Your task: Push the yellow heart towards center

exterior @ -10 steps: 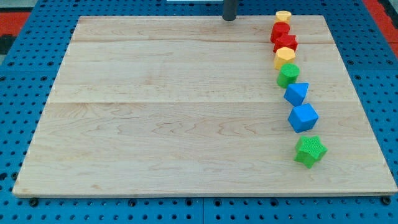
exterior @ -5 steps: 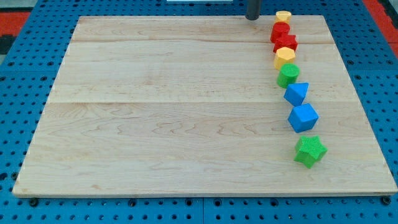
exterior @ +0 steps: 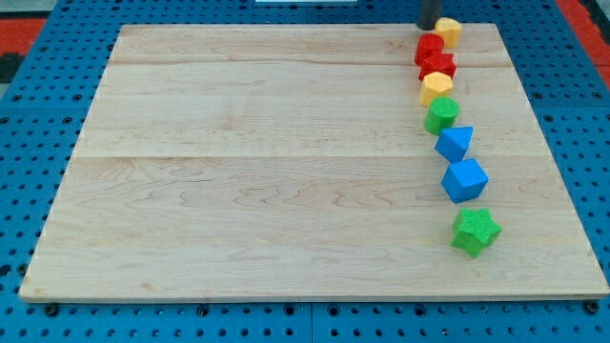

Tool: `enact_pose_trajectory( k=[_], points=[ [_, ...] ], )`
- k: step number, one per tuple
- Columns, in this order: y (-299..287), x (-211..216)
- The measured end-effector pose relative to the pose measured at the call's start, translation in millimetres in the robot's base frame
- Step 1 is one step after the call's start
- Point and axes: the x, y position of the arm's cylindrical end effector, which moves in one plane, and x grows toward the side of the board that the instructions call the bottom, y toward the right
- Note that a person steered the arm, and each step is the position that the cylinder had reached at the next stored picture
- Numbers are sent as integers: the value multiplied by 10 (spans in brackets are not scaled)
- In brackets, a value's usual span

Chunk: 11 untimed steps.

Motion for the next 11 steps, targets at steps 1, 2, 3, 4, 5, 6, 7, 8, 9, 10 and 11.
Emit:
enact_pose_trajectory(
  k=[1, 2, 3, 4, 5, 6, 7, 8, 9, 10, 11],
  points=[
    [258, -2],
    [478, 65],
    [725, 179],
    [578, 308],
    [59, 308],
    [-511, 261],
    [-1081, 255],
    [-1209, 49],
    [-1516, 487],
    [-1663, 790],
    [-1663, 887]
  ],
)
